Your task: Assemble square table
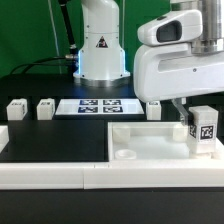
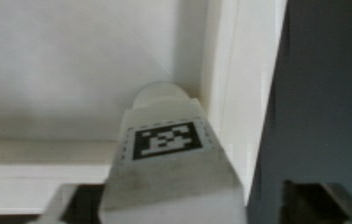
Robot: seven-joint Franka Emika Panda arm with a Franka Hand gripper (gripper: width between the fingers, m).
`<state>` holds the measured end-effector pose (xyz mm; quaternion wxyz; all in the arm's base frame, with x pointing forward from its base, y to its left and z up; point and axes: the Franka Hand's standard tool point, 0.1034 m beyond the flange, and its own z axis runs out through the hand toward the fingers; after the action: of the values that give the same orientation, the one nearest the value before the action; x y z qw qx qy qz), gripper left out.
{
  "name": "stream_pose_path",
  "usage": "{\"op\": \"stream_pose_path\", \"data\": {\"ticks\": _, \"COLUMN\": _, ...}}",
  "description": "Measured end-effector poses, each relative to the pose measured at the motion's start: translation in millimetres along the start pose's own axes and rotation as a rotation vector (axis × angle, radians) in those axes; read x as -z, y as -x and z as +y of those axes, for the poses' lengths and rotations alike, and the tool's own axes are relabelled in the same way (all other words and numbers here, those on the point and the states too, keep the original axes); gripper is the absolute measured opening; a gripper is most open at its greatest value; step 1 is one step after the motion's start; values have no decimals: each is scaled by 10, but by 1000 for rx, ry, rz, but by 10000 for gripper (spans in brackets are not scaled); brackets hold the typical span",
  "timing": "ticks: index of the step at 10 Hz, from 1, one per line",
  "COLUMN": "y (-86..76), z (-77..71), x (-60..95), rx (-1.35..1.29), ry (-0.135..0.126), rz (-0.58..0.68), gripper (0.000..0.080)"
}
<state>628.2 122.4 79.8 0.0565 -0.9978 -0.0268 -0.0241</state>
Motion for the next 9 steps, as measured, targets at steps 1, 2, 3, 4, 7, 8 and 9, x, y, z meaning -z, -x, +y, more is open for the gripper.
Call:
{"op": "stream_pose_path", "data": {"ticks": 1, "y": 1, "z": -8, "x": -1, "rx": -121, "ry": -4, "rz": 0, "gripper": 308}}
{"op": "stream_pose_path", "data": {"ticks": 2, "y": -1, "z": 21, "x": -1, "rx": -192, "ry": -1, "rz": 0, "gripper": 308}}
{"op": "stream_pose_path", "data": {"ticks": 3, "y": -1, "z": 27, "x": -1, "rx": -277, "ry": 0, "rz": 0, "gripper": 306}}
{"op": "stream_pose_path", "data": {"ticks": 4, "y": 6, "z": 19, "x": -14, "rx": -406, "ry": 7, "rz": 0, "gripper": 306}}
{"op": "stream_pose_path", "data": {"ticks": 7, "y": 12, "z": 44, "x": -28, "rx": -943, "ry": -36, "rz": 45, "gripper": 306}}
{"op": "stream_pose_path", "data": {"ticks": 8, "y": 8, "z": 67, "x": -29, "rx": -1124, "ry": -69, "rz": 32, "gripper": 305}}
{"op": "stream_pose_path", "data": {"ticks": 9, "y": 2, "z": 88, "x": -27, "rx": -1235, "ry": -98, "rz": 19, "gripper": 305}}
